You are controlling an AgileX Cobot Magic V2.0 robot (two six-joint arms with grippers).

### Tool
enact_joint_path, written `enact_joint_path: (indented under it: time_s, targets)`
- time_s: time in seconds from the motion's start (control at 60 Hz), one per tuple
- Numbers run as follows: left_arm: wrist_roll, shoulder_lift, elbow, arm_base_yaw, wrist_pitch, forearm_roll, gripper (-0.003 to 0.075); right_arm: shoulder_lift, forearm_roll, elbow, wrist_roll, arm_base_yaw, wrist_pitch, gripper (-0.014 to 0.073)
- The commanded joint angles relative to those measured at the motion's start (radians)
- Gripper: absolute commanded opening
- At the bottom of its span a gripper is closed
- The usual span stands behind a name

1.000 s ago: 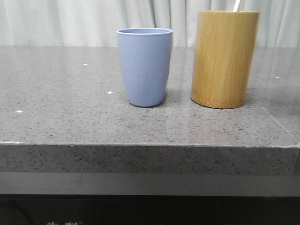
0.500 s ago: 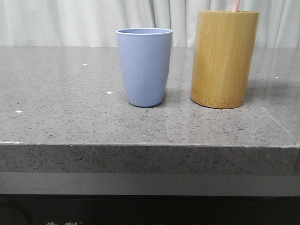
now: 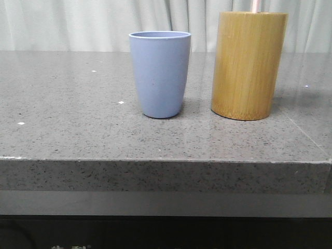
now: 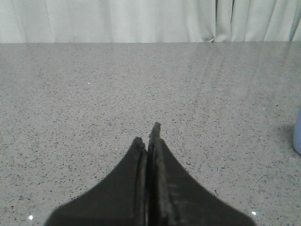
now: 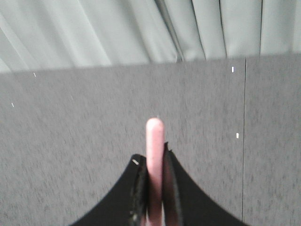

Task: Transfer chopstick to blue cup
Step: 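Carry the pink chopstick over the blue cup and lower it in, then open the right gripper to release the chopstick inside the cup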

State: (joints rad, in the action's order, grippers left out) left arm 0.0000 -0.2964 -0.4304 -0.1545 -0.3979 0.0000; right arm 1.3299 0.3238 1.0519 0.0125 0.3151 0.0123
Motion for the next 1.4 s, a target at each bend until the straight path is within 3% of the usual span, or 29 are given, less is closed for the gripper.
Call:
enact_joint_path:
  time_s: [0.0, 0.167, 0.333, 0.683, 1.083, 1.383]
  targets:
    - [-0.01, -0.009, -0.026, 0.001, 0.084, -0.012, -0.0019, -0.085, -0.026, 0.039, 0.008, 0.002, -0.145, -0.0041]
    - [-0.01, -0.009, -0.026, 0.001, 0.084, -0.012, -0.0019, -0.164, -0.103, 0.039, 0.008, 0.034, -0.268, -0.0041]
    - [-0.01, -0.009, -0.026, 0.001, 0.084, -0.012, -0.0019, -0.189, -0.201, 0.068, 0.008, 0.132, -0.36, -0.0041]
    - [-0.01, -0.009, -0.026, 0.001, 0.084, -0.012, -0.0019, -0.094, -0.226, 0.119, 0.008, 0.3, -0.328, -0.0041]
    - [-0.01, -0.009, -0.026, 0.001, 0.084, -0.012, -0.0019, 0.075, -0.204, 0.058, 0.007, 0.321, -0.318, -0.0035]
    - [-0.01, -0.009, -0.026, 0.001, 0.084, -0.012, -0.0019, 0.08, -0.203, 0.05, 0.007, 0.321, -0.313, 0.0139]
